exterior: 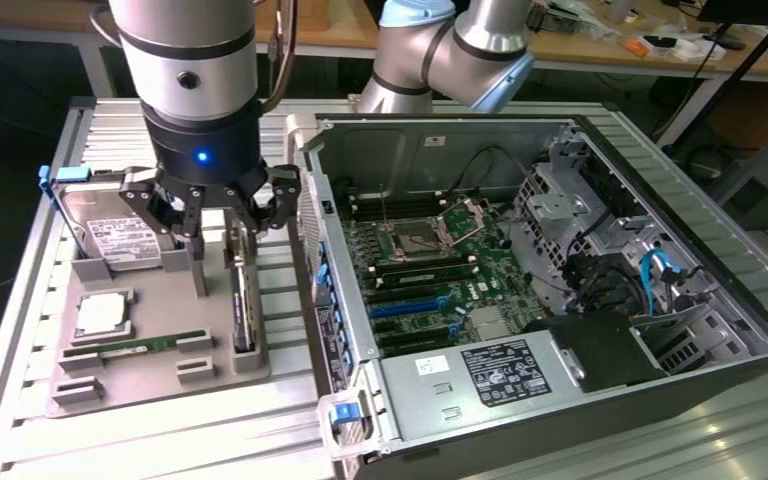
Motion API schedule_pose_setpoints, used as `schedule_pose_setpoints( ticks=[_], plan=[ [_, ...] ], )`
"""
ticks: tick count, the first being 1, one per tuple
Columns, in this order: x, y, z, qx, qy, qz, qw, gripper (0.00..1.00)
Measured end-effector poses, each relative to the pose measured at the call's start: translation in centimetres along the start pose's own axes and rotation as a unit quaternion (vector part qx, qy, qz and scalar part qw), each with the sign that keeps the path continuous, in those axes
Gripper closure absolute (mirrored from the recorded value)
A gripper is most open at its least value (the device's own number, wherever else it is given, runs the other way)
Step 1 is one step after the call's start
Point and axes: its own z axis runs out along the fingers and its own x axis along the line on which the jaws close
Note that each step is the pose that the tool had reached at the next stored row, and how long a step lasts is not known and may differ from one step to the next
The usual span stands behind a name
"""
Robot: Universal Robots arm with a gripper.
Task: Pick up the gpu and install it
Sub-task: 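Pick up the gpu and move the gpu toward the slot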
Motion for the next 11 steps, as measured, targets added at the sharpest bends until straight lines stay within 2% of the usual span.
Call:
schedule_pose_setpoints(
  ticks=[4, 11],
  plan=[
    [-0.1, -0.11, 0.64, -0.0002, 0.0017, -0.015, 0.9999, 0.46],
    [-0.6, -0.79, 2.25, -0.0003, 0.0021, -0.015, 0.9999, 0.46]
  ],
)
